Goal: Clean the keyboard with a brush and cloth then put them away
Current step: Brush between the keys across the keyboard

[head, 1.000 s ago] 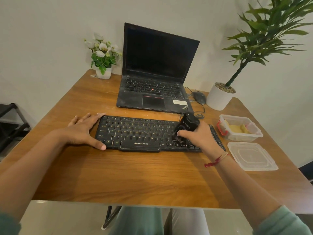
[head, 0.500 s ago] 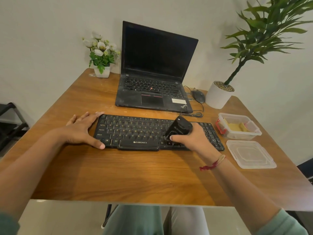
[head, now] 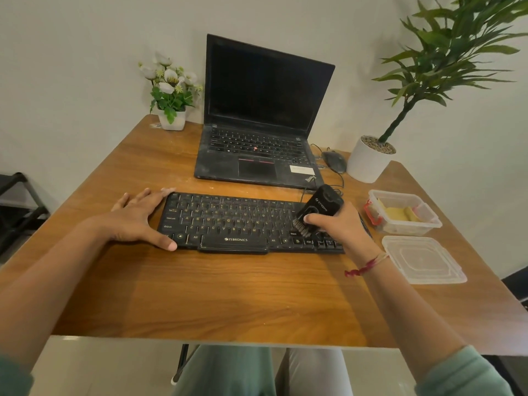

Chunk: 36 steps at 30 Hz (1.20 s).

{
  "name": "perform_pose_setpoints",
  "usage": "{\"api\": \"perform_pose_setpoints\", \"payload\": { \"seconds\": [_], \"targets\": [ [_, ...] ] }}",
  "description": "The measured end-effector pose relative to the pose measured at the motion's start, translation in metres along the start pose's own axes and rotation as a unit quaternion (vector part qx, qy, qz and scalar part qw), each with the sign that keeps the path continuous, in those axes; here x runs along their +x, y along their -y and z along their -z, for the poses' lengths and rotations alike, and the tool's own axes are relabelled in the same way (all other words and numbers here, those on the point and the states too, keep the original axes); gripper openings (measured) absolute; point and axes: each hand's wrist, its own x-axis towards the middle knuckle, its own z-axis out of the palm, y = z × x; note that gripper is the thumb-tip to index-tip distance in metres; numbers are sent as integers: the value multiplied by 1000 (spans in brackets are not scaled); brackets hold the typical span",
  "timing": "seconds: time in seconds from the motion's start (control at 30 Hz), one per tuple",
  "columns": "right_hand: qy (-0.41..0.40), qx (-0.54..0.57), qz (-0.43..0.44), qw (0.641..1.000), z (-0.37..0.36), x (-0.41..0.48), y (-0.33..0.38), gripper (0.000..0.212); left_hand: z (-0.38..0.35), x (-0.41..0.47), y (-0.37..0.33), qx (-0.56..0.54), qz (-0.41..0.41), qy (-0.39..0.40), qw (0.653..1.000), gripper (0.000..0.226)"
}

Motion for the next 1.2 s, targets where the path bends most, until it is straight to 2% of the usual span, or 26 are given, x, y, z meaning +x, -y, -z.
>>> {"api": "perform_pose_setpoints", "payload": {
  "seconds": [0.2, 0.37, 0.53, 0.63, 0.77, 0.93, 1.0, 1.1, 1.2],
  "targets": [
    [50, -66, 83, 993, -17, -24, 9, 19, 1, 1, 0, 3, 2, 4, 1000, 144],
    [-50, -99, 94, 989, -1, -13, 5, 21, 0, 0, -1, 0, 2, 7, 1000, 145],
    [3, -119, 146, 982, -19, -31, 6, 29, 1, 0, -3, 2, 4, 6, 1000, 144],
    [-26, -117, 114, 986, -3, -22, 1, 18, 1, -1, -3, 2, 5, 6, 1000, 144],
    [-87, -112, 84, 986, 7, -19, -7, 26, 1, -3, -6, -9, 9, 2, 1000, 141],
    [-12, -41, 71, 997, -8, -39, -13, 19, 1, -2, -6, -6, 13, 5, 1000, 141],
    [-32, -49, 61, 996, -2, -38, -17, 18, 1, -1, -4, -5, 11, 5, 1000, 141],
    [-106, -65, 68, 990, 5, -33, -20, 23, -1, 1, -1, -3, 8, 1, 1000, 141],
    [-50, -68, 95, 992, -15, -47, -9, 17, -1, 1, -1, -6, 5, 2, 1000, 140]
  ]
}}
